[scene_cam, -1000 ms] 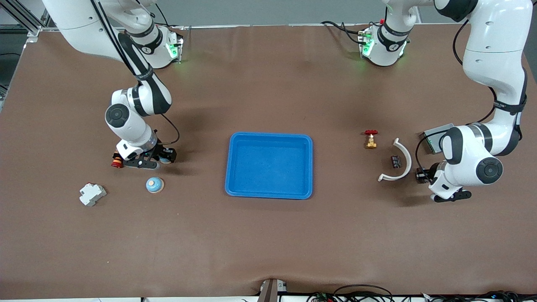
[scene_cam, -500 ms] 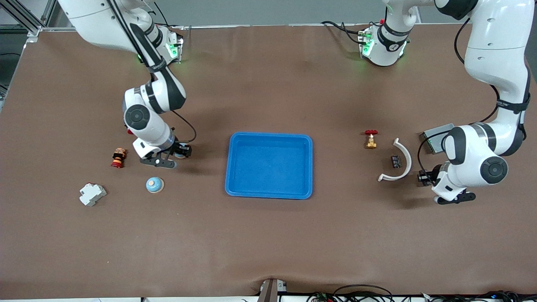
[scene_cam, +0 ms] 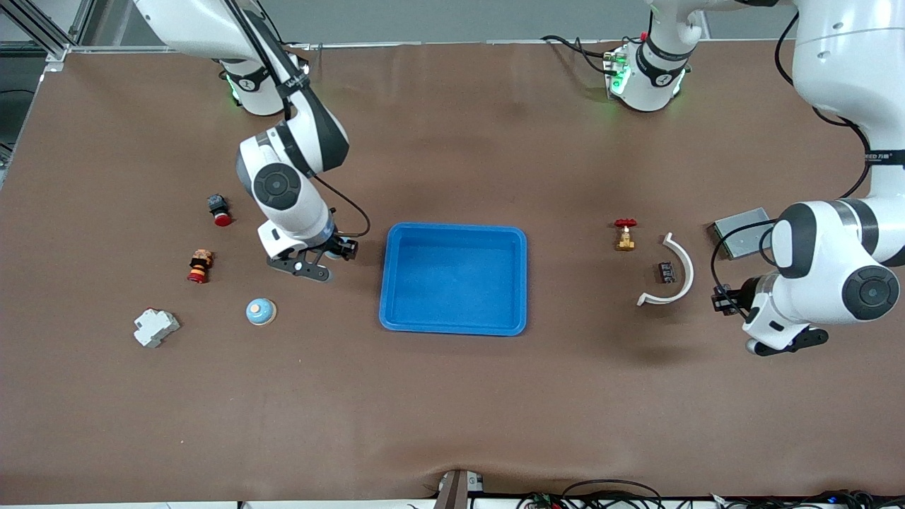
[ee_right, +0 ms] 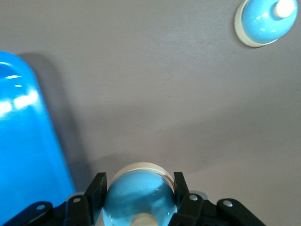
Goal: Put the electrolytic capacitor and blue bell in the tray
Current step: 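Lift and carry the bell and capacitor toward the blue tray with both grippers, then lower the bell and capacitor into the tray and open both grippers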
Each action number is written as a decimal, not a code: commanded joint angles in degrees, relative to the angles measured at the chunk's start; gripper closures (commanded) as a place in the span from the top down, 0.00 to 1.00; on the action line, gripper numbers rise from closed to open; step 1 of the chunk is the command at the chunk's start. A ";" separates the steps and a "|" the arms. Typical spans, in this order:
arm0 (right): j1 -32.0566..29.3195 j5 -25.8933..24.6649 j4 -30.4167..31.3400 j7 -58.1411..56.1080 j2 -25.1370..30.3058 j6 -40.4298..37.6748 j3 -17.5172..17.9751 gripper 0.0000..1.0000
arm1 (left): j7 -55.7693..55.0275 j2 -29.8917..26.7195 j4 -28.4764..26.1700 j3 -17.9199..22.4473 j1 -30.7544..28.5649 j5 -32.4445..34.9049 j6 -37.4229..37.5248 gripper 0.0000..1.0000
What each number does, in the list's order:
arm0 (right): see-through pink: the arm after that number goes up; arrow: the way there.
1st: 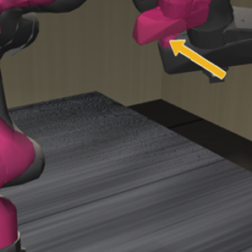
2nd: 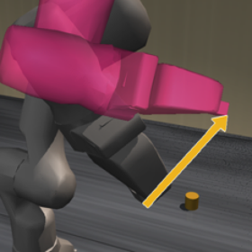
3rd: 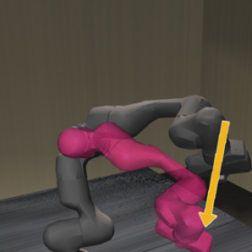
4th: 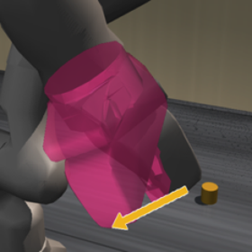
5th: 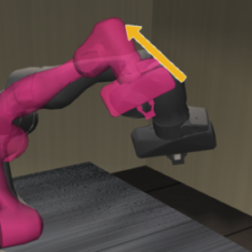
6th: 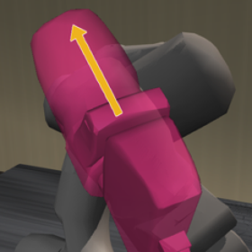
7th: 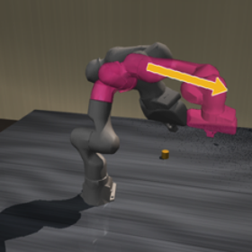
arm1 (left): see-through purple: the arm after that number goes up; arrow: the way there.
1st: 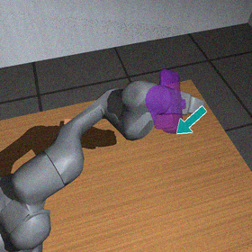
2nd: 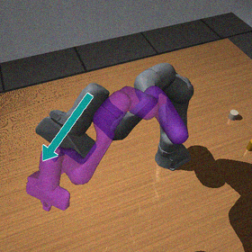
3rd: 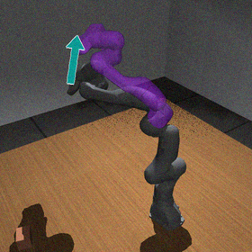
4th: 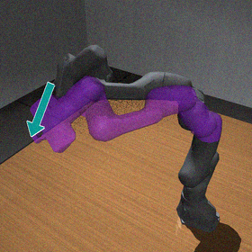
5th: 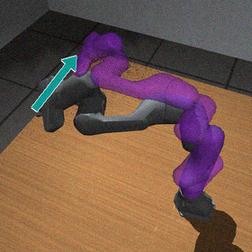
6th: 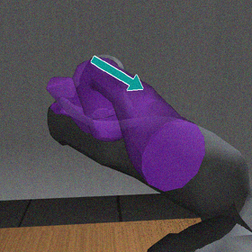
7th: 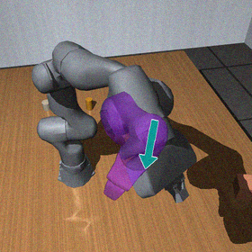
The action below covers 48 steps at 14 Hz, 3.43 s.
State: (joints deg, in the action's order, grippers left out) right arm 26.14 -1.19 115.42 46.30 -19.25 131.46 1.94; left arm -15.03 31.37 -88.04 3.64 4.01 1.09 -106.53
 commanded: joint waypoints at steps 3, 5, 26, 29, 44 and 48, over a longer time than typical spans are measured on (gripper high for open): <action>5.41 -0.30 -5.64 11.42 -3.33 -1.12 -0.36 0.00 | -15.79 -1.04 5.16 -3.01 3.72 -1.26 5.81 0.00; 7.16 -0.30 -7.92 14.94 -5.09 -1.12 -0.36 0.00 | -22.99 -1.66 5.25 -7.05 3.64 -1.18 5.81 0.00; 12.36 -1.89 -21.64 26.56 -20.39 -0.15 -0.80 0.00 | -62.14 6.60 3.25 -18.59 23.50 1.63 -12.19 0.00; 12.36 -1.97 -22.08 26.65 -21.35 0.11 -0.80 0.00 | -62.40 6.60 -0.89 -18.50 24.03 2.43 -15.45 0.00; 13.41 -2.94 -24.46 28.75 -24.26 0.64 -0.89 0.50 | -63.46 8.35 -7.32 -18.15 24.12 4.71 -21.61 0.00; 13.76 -3.56 -24.72 31.92 -24.26 0.64 -0.89 1.00 | -63.55 8.79 -7.32 -18.15 24.73 4.71 -21.52 0.00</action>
State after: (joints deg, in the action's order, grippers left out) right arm 39.05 -3.59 92.51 76.17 -42.37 132.26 1.51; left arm -76.80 40.21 -95.07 -14.80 27.71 4.42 -127.19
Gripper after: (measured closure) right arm 0.132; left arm 0.661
